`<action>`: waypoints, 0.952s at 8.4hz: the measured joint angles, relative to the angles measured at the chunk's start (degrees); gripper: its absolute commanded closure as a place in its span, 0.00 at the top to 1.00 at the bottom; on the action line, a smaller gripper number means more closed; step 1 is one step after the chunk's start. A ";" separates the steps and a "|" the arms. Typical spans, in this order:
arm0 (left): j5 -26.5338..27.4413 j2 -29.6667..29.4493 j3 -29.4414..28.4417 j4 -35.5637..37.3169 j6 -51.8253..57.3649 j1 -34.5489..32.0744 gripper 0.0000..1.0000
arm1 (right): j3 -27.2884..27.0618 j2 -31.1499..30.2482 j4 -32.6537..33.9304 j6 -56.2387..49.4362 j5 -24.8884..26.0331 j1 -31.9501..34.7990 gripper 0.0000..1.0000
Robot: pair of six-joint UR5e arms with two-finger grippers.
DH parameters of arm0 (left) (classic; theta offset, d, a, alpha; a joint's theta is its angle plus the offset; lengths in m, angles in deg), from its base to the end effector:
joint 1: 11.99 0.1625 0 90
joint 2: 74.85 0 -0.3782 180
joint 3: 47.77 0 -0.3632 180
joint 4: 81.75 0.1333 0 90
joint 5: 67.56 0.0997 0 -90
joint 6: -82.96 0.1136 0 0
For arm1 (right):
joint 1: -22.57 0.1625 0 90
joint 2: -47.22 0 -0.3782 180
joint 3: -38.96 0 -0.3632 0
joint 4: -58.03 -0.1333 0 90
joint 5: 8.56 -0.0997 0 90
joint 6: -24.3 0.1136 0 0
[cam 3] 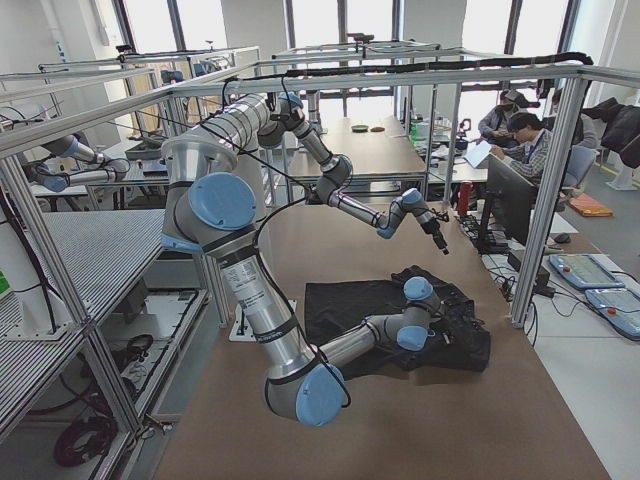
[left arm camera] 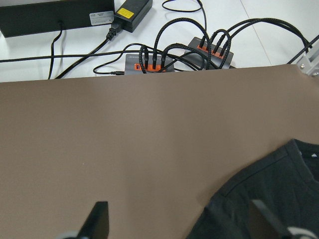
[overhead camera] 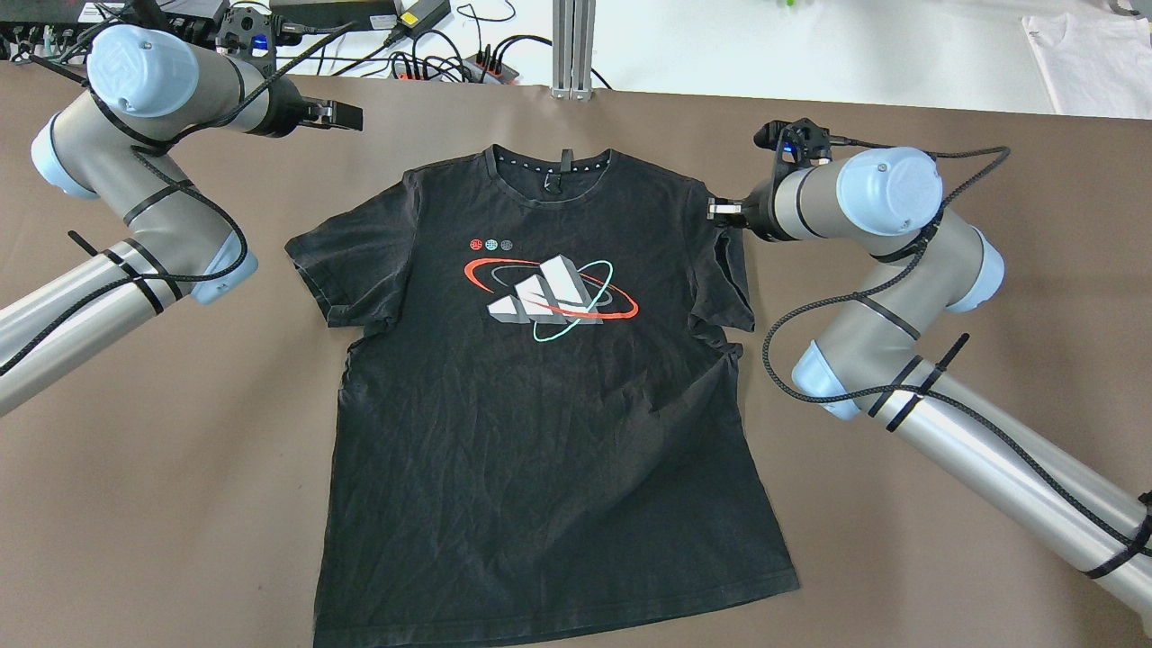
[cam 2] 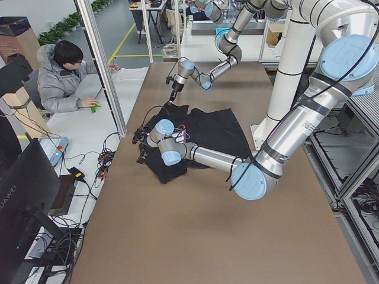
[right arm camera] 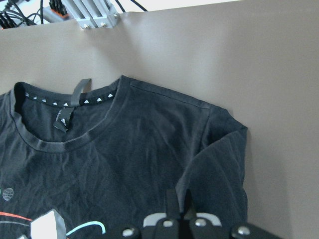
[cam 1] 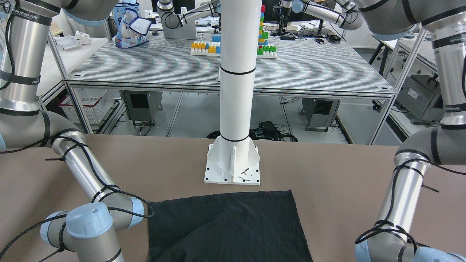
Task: Fold clothes
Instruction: 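Grasp the sleeve with the right gripper and fold it inward over the shirt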
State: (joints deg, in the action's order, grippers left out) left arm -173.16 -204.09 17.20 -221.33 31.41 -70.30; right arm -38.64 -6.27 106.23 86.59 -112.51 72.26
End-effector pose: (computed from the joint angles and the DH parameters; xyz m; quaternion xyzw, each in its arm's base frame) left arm 0.2979 -0.6781 0.3251 0.3148 0.4338 -0.0744 0.8409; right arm -0.3707 -0.6007 0.2721 0.2581 -0.4851 0.0939 0.8302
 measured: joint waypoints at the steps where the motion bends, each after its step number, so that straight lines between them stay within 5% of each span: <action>1: 0.06 -0.01 -0.06 0.00 0.07 0.02 1.00 | 0.93 2.16 0.25 0.00 1.56 -0.52 0.00; 6: 0.21 -0.06 -0.54 0.00 0.13 0.18 1.00 | 5.62 8.08 0.33 0.99 11.73 -6.64 0.00; 7: 0.23 -0.14 -0.64 0.00 0.13 0.19 1.00 | 5.78 8.16 0.31 1.04 12.03 -6.85 0.95; 8: 0.34 -0.22 -0.67 0.00 0.12 0.21 1.00 | 5.80 8.15 0.28 1.06 12.13 -6.92 0.94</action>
State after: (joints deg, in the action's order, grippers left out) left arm -172.82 -204.31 16.53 -221.33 31.53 -70.08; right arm -32.85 1.88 106.51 87.65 -100.38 65.34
